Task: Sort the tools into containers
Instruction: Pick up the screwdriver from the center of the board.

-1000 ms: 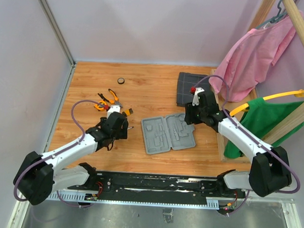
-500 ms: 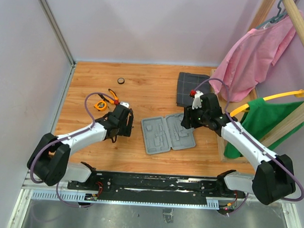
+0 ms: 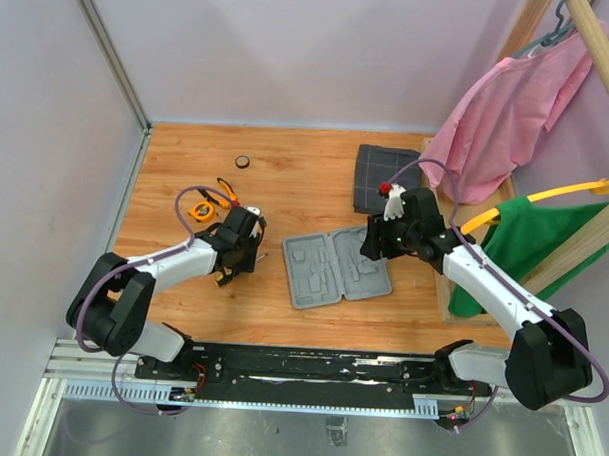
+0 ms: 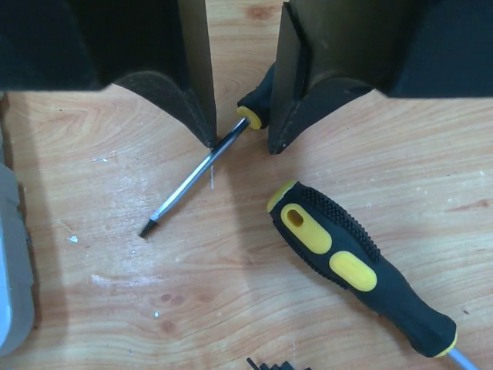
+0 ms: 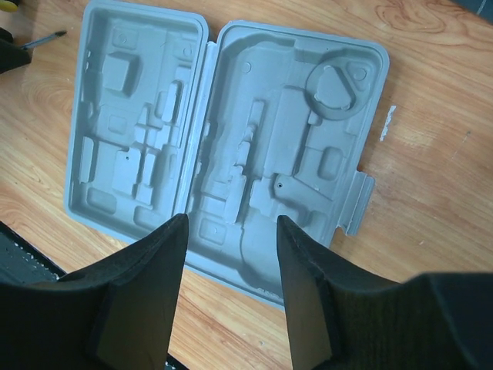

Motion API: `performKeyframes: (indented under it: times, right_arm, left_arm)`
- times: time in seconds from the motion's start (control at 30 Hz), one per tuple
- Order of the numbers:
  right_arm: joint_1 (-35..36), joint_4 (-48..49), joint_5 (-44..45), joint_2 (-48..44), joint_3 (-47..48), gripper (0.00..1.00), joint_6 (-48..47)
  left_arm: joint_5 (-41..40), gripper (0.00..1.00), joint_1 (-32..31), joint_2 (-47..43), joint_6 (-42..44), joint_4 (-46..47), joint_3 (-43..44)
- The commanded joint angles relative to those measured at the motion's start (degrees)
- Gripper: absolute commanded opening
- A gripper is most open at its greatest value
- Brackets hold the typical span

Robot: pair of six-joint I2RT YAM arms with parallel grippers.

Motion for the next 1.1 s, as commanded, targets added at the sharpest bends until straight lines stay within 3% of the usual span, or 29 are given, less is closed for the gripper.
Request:
performKeyframes:
  times: [0.0,0.43,0.67,0.9,1.07]
  right_arm:
    - [-0.8,-0.7,-0.9,-1.0,-0.6,0.51,1.1]
    - [-0.7,-0.8,3.8,-4.4,-2.4,0.53,2.7]
    - [-0.8,0.0,9.0,-10.1,-4.3,0.58,5.4]
    - [-0.7,4.3,7.3,-17.7,-9.0,0.63,8.6]
    - [-0.7,4.7,7.2,-19.1,-10.2,0.64,10.4]
  left_arm:
    - [5.1,0.33,0.2,1.1,-0.5,1.6,-0.1]
    - [8.4,0.01,0.2,-3.5,-2.3,2.3,-1.7]
    - [10.4,0.00,0.1,-14.6,-4.8,5.4,-4.0]
    - [11.5,0.01,0.2,-26.4,-5.9,9.0,-6.8]
    - [10.7,0.22,0.1,-19.9,-7.1,0.5,-1.9]
